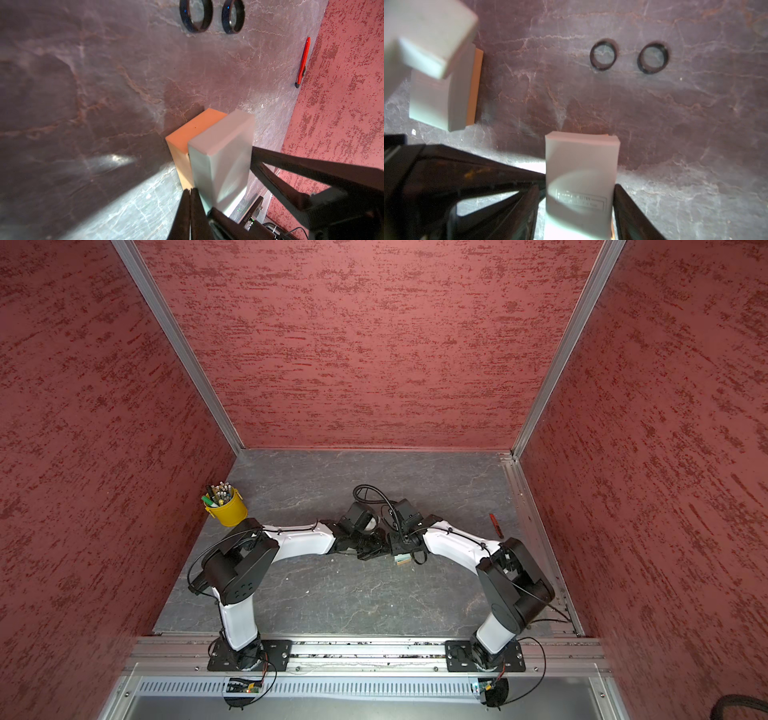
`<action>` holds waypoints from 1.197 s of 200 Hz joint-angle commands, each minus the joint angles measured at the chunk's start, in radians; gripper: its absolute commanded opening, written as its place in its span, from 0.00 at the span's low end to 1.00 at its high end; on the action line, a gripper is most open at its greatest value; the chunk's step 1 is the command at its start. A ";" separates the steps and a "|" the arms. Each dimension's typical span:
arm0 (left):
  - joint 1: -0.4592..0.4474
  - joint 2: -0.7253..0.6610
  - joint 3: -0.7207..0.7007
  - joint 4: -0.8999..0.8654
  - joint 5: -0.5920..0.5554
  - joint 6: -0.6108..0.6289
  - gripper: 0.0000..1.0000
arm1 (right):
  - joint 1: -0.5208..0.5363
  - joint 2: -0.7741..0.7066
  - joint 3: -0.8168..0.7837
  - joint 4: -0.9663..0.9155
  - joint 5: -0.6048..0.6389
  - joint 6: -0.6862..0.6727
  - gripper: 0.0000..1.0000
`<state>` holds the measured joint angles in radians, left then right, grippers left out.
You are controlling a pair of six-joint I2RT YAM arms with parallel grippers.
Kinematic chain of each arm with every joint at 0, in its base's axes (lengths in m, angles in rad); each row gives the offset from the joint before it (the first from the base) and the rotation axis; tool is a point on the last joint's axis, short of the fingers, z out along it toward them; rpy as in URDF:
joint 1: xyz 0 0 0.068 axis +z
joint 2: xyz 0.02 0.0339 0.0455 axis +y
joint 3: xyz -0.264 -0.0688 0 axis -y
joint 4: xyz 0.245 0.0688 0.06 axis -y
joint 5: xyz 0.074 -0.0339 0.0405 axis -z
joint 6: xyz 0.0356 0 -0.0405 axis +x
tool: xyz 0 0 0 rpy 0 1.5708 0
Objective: Take the rings out of the lift-off lid box
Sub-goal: Close the lid on the jewelry box.
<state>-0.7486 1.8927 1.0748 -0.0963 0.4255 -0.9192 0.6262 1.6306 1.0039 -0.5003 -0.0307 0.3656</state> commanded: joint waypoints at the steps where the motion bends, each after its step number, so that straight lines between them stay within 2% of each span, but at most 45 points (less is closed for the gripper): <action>1: 0.001 0.006 0.014 0.008 0.001 0.020 0.07 | -0.003 0.020 0.040 -0.023 -0.013 -0.008 0.59; 169: 0.002 0.009 -0.004 0.022 0.001 0.011 0.08 | 0.003 0.075 0.078 -0.070 -0.017 -0.047 0.57; 223: 0.005 0.012 -0.003 0.021 0.004 0.011 0.08 | 0.003 0.070 0.094 -0.087 -0.009 -0.051 0.51; 239: 0.005 0.012 -0.002 0.018 0.004 0.013 0.08 | 0.003 0.067 0.095 -0.090 -0.020 -0.049 0.54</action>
<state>-0.7425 1.8935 1.0721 -0.0963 0.4240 -0.9192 0.6247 1.6932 1.0634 -0.5629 -0.0441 0.3180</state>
